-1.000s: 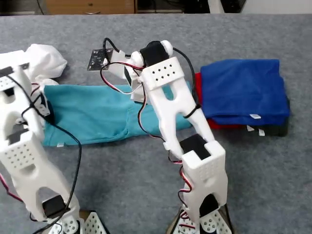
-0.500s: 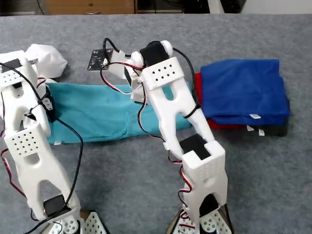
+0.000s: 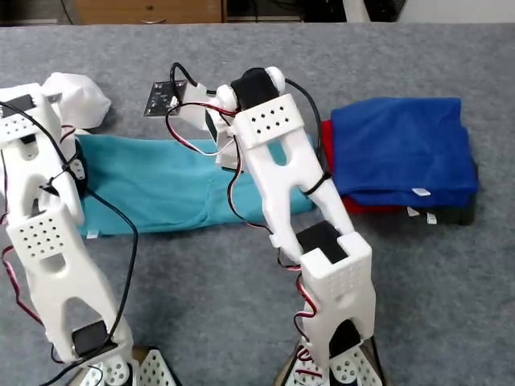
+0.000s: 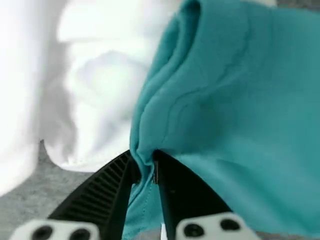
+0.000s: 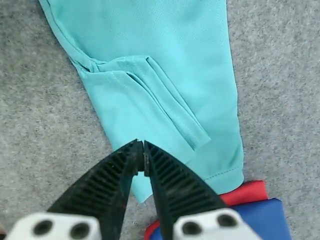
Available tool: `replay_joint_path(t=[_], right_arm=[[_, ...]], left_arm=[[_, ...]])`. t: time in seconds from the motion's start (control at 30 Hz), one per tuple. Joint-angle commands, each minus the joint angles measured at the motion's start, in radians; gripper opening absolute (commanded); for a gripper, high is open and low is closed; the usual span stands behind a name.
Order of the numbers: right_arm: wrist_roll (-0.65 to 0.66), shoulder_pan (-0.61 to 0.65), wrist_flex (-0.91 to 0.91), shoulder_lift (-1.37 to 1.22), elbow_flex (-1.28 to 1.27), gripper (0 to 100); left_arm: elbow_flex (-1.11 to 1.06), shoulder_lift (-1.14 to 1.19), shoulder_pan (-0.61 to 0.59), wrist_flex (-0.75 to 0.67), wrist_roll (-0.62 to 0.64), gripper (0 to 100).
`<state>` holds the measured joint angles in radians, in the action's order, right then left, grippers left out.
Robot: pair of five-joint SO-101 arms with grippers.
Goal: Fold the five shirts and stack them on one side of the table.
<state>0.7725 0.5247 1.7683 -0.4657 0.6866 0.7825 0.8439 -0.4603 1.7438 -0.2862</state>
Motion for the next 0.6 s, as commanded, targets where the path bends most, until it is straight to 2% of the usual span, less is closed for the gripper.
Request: replay_joint_path(t=[0.0,0.37,0.57], right_arm=[[-0.012,-0.027,0.015,0.065,0.045,0.2],[-0.014,-0.199,0.017,0.157,0.237,0.5],[-0.032,-0.297,-0.002,0.242,0.351,0.2]], left_arm=[[-0.028,-0.153,0.060,0.014,0.003,2],[-0.236,-0.452,0.258,0.014,0.014,2],[-0.311,-0.561,0.425,0.014,0.117,2]])
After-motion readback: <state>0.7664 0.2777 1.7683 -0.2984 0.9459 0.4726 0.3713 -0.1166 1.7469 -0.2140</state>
